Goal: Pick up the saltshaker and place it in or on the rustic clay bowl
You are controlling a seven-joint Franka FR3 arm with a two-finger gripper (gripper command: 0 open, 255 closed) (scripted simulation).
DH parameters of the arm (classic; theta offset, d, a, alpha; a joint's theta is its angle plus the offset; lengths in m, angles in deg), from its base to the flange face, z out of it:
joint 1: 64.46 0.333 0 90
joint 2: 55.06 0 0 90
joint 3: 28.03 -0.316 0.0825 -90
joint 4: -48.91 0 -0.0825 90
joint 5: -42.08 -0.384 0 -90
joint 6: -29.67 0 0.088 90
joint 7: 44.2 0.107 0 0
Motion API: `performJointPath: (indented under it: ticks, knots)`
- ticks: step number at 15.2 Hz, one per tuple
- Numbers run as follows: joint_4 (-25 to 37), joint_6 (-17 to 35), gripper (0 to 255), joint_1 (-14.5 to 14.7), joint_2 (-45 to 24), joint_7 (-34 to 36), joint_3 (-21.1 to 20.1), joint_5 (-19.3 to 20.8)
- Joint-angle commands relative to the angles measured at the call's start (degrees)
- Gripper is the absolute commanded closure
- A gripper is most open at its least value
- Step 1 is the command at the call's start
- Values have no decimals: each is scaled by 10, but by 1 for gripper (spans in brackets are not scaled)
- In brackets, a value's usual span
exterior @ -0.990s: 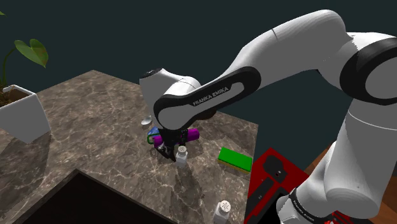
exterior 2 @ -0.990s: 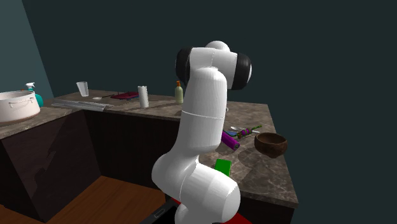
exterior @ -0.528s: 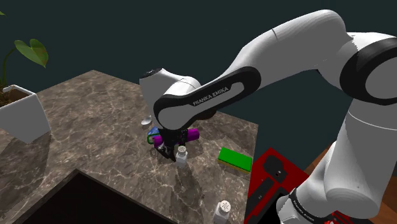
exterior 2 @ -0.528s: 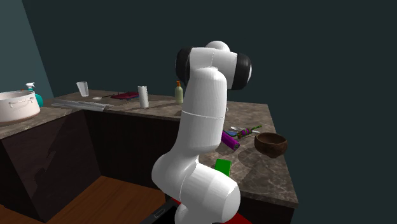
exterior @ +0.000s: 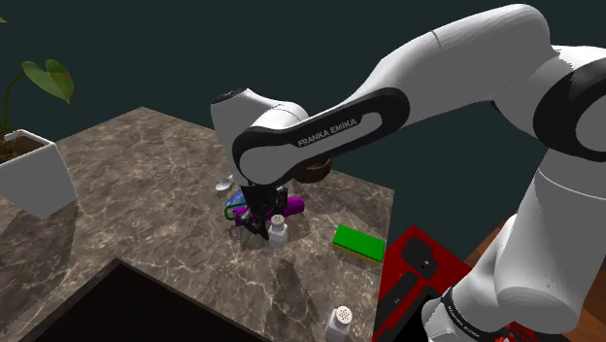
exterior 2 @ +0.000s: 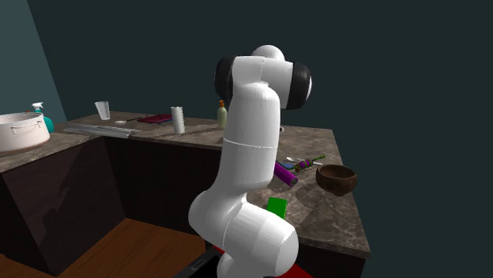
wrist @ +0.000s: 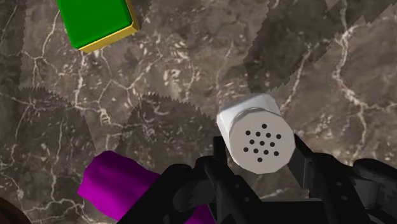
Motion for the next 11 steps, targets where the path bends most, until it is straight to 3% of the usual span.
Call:
performJointPath:
  ticks: [1,11]
  knots:
    - [8,-15,255,-1,7,-2,-1,-3]
    - [53,-85,255,-3,36,-8,-3,-15]
